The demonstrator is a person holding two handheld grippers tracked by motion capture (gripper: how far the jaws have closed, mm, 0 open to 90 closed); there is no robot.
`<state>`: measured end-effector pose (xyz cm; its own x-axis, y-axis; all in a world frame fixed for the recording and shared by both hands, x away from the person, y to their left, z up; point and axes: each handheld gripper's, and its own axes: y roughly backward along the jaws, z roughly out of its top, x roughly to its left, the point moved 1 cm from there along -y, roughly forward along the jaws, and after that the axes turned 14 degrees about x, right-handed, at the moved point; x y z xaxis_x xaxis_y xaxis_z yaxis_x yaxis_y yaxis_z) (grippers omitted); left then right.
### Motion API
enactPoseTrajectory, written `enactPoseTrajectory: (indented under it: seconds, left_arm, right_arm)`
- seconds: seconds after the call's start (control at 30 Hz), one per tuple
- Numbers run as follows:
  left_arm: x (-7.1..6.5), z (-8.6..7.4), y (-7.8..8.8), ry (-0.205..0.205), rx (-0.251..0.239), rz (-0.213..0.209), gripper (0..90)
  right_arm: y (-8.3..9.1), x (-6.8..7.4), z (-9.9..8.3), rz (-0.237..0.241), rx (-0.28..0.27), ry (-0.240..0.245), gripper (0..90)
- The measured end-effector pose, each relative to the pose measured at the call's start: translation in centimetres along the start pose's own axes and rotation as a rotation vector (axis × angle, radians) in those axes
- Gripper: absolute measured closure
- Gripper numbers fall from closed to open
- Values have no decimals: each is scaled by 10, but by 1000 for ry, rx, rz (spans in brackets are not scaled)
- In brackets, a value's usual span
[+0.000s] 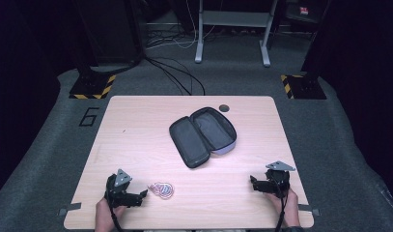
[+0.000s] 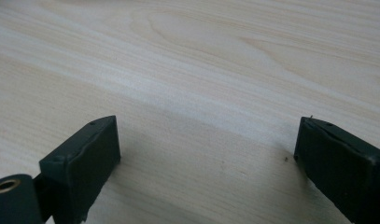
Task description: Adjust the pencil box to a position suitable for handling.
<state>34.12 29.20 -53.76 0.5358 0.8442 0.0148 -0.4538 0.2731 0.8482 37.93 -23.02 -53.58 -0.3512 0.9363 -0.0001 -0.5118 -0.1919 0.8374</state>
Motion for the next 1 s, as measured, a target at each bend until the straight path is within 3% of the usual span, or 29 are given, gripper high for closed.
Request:
enactPoseTrajectory:
  seconds: [0.37,0.43,0.5,0.53,0.57,0.6,0.63,0.7,0.83,0.87,1.0]
  left_arm:
    - [1,1,0,-19,1,-6,15]
    - [6,1,0,-74,10,-31,16]
    - [6,0,0,-82,6,-44,21]
    - [9,0,2,-117,-11,-76,27]
    - [9,0,2,-117,-11,-76,26]
    - [9,1,4,-146,-41,-113,30]
    - [9,1,4,-146,-41,-113,30]
    - [5,6,7,-205,-66,-143,31]
    - [1,12,8,-232,-84,-169,47]
    - [-1,17,8,-259,-85,-173,52]
    - [-8,26,4,-298,-73,-195,82]
  right_arm:
    - [0,-3,0,11,3,4,44]
    - [0,-3,0,8,5,15,44]
    - [0,-3,0,10,2,6,44]
    - [0,-2,0,4,2,6,44]
    - [0,-3,0,2,2,10,44]
    - [-1,-2,0,5,-1,5,45]
    - [-1,-2,0,5,-1,5,45]
    - [-1,-3,0,8,3,8,47]
    - [-1,-3,0,8,1,5,47]
    - [-1,-3,0,9,-1,5,48]
    - [-1,-3,0,10,-2,4,48]
